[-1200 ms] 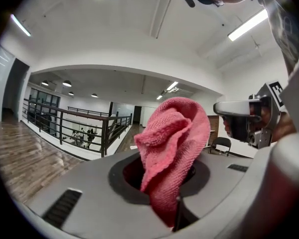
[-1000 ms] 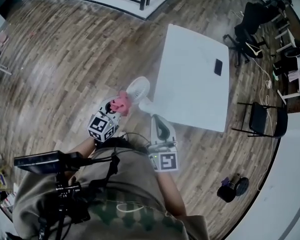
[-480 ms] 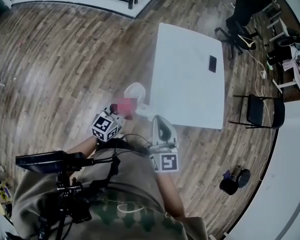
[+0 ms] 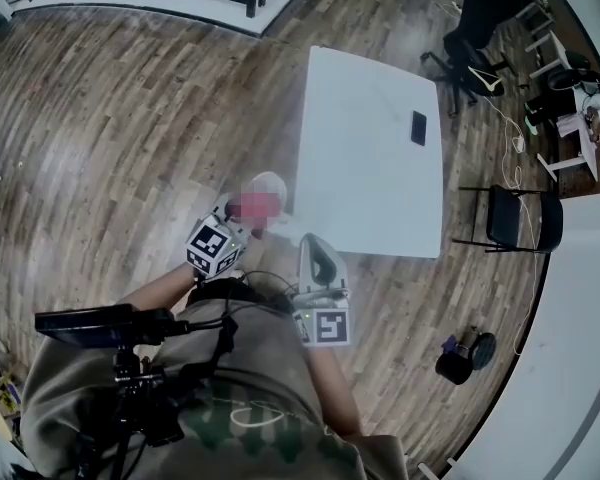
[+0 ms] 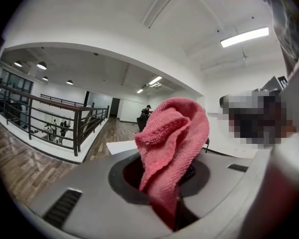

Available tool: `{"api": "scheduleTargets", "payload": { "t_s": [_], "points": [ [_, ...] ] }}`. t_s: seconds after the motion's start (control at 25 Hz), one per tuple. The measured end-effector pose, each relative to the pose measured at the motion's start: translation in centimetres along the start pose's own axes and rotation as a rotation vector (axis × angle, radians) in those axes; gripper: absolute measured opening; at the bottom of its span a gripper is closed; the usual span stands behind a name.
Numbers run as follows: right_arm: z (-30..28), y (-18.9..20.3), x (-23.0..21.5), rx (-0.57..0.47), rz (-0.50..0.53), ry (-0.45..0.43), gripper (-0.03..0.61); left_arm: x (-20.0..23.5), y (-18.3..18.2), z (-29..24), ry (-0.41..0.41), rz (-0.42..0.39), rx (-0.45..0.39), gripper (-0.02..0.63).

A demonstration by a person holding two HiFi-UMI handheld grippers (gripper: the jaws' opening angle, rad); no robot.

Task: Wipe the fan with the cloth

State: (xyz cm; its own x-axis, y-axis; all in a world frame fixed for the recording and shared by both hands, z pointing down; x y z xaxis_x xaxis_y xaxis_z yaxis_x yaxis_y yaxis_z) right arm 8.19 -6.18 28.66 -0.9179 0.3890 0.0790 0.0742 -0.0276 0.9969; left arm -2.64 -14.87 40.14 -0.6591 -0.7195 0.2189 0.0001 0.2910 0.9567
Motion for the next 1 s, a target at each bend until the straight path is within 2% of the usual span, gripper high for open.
{"api": "scheduleTargets", "payload": {
  "t_s": [0.4,0.72,1.0],
  "points": [
    [1.3,0.9,-1.1,0.048,-0.055,0.051,0.026,1.6,-0.4,-2.7,0.024,-0.022,0.018,0.098],
    [1.3,1.7,-1.7,0.062,-0.044,0.070,0.026,3.0,-0.2,-4.6,0.034,-0.020,0.038,0.098],
    [1.8,2.1,-2.2,0.053,-0.028,0.105,0.026,4.2,0.0,-5.5,0.047,-0.051,0.059,0.098]
  ]
}}
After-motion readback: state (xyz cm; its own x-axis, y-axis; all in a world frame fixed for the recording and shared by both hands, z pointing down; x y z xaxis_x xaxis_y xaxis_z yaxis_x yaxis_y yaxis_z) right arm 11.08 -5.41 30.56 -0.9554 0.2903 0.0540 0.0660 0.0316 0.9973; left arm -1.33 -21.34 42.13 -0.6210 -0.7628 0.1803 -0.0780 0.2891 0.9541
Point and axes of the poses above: the fingertips, and each gripper's own axes: z backward along the fingers, x to its left, y out of its underside, the point moved 2 cm from there along z, backward along the fingers, and after that the axes turned 5 degrees about z, right-handed, at the moved point
